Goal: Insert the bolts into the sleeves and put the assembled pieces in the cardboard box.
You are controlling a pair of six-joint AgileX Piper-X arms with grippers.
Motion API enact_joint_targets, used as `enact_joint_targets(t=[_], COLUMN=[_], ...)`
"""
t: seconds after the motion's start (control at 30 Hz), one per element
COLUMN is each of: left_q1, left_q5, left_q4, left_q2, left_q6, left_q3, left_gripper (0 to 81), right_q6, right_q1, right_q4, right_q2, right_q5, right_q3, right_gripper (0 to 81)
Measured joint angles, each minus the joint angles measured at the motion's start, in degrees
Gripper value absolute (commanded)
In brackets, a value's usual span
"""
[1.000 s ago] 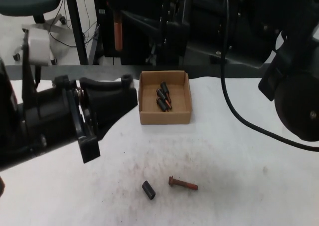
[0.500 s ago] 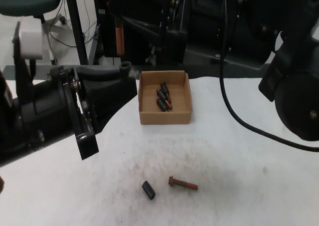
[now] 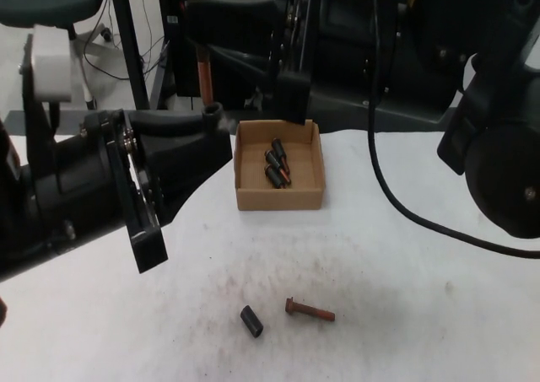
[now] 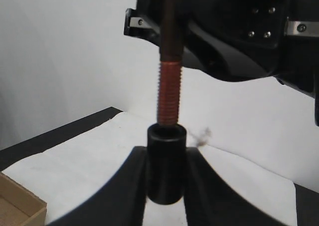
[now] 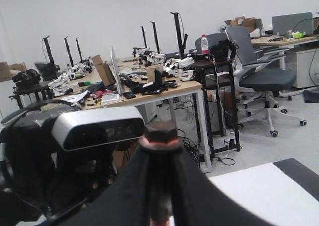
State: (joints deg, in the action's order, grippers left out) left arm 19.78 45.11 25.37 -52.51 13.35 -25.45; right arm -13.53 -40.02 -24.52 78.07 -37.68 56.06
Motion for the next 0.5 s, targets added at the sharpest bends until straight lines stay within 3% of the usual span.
enact_joint_targets(t=[0.5], left_q1=[0.0], left_q5=[-1.5], left_q4=[0.05], left_q2=[0.0], left_q6=[-1.7], left_q3=[0.0], left_gripper=[0.3], right_q6=[0.23], right_q1=[0.0], right_q4=[0.13], right_q2=[0.0], right_q5=[0.0], right_q3=[0.01], right_gripper=[0.9])
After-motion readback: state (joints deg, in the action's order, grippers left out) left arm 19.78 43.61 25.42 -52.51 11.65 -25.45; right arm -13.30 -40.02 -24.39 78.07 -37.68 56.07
